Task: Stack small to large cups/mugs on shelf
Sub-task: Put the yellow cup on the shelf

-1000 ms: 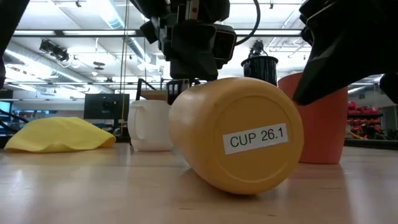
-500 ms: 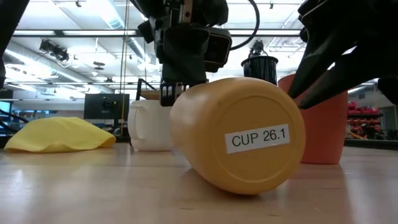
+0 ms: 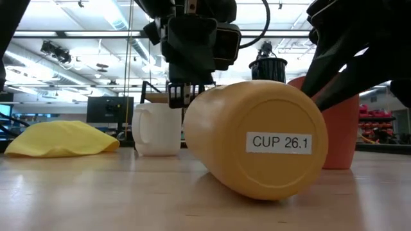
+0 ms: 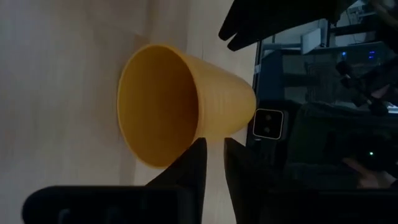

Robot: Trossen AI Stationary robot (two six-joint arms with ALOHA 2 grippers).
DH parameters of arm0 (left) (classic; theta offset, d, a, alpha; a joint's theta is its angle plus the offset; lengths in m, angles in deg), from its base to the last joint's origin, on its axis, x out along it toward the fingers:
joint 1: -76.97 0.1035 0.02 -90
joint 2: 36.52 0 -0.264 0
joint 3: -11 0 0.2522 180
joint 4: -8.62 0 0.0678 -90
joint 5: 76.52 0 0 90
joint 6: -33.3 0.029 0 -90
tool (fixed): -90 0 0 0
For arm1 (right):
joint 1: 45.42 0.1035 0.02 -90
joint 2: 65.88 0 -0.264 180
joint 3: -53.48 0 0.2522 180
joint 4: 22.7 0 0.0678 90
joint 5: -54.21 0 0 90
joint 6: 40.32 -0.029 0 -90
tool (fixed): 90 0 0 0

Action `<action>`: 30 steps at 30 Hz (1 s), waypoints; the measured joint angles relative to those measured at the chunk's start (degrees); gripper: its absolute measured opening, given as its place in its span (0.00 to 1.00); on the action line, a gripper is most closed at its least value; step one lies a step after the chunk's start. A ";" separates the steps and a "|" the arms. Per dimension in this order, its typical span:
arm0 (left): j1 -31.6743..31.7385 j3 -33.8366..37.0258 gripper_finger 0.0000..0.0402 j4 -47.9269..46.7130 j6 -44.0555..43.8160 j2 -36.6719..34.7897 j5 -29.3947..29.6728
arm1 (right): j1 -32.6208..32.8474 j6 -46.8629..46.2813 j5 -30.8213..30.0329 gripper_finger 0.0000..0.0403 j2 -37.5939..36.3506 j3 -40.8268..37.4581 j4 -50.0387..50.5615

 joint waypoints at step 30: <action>0.01 -0.03 0.17 1.42 -1.41 2.37 -2.59 | -4.96 6.65 4.12 0.14 0.00 0.00 -1.27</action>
